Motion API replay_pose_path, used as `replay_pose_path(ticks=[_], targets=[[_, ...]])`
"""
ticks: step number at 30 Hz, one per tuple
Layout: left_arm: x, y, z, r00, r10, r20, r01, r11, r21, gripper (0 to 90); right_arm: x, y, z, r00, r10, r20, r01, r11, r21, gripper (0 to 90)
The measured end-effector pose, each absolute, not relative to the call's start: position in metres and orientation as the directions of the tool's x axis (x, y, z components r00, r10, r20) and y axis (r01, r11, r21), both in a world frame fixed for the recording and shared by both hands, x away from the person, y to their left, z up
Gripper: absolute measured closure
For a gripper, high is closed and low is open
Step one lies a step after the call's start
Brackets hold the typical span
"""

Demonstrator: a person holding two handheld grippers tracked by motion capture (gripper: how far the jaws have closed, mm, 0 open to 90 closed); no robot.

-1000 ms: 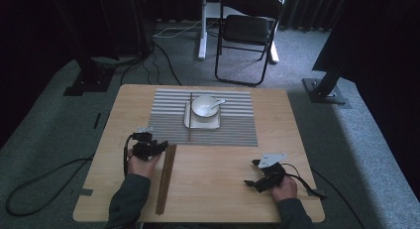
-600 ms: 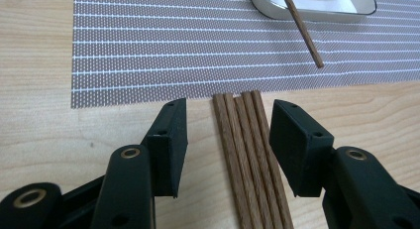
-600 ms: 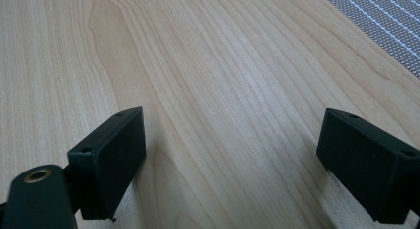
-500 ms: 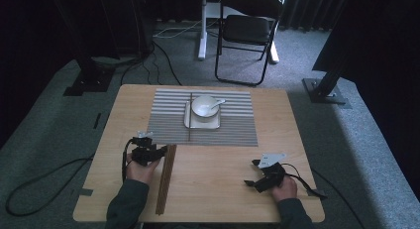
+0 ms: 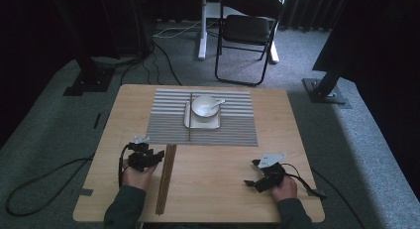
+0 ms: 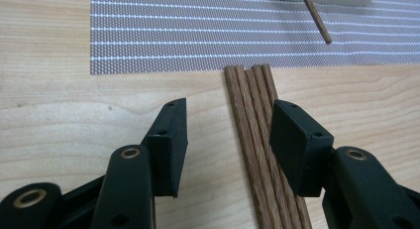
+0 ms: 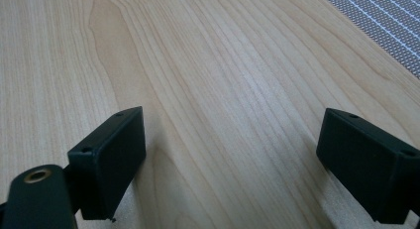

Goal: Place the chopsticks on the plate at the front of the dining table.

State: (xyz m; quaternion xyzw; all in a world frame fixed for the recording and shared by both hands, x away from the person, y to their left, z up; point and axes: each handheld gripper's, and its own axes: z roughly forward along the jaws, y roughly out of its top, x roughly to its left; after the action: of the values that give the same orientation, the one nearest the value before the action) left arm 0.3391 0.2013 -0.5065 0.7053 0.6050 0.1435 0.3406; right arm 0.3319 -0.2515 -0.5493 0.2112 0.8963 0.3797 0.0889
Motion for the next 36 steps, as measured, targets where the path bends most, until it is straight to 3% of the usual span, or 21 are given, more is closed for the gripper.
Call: replay_pose_path(ticks=[36], targets=[[0.321,0.194,-0.517,0.260,0.953,-0.158,0.761,-0.101,0.641,51.6,0.332,-0.252,-0.549,-0.895,0.446,0.001,0.311,0.622,0.718,11.1]])
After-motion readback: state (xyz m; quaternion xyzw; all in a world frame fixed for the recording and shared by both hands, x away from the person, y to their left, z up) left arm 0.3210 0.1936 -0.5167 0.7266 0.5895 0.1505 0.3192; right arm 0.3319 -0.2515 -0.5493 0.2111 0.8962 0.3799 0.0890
